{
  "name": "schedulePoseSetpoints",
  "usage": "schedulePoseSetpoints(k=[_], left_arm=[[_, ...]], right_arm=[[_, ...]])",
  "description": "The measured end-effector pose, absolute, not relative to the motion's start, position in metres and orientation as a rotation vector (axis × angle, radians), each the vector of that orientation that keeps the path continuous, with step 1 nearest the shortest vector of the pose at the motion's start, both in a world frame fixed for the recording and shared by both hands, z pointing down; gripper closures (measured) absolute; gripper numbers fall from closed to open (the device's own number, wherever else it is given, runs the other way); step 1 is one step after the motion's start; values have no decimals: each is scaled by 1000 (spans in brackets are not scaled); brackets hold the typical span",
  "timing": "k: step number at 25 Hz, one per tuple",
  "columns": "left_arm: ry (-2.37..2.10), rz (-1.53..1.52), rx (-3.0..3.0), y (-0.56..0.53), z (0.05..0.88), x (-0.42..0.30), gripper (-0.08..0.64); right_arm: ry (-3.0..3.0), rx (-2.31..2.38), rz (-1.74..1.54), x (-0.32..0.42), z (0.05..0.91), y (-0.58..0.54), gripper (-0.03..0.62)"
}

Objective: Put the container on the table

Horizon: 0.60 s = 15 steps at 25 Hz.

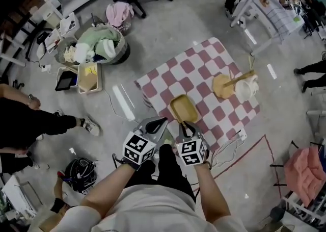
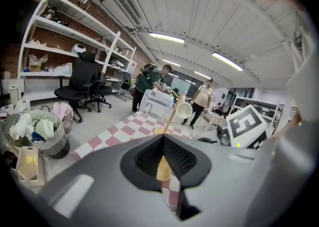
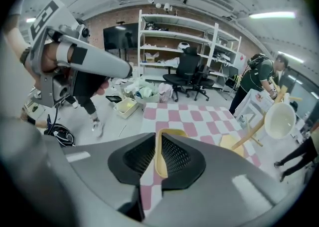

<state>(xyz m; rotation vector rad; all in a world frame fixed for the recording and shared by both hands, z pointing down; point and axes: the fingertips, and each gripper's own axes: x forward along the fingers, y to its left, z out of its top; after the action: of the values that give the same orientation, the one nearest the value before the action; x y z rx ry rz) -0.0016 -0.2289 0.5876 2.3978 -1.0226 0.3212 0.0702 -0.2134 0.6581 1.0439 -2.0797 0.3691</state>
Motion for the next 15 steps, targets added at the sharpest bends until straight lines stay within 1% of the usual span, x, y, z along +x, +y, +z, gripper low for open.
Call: schedulePoseSetpoints(k=[6,15], left_arm=[[-1007,311,2434,-219,557,-6,554],[-1012,222,2513,-216,496,-13,554]], right_arm=[[-2143,1190,366,64,600,-213,580],[-2251,1334,262,52,506,-219,581]])
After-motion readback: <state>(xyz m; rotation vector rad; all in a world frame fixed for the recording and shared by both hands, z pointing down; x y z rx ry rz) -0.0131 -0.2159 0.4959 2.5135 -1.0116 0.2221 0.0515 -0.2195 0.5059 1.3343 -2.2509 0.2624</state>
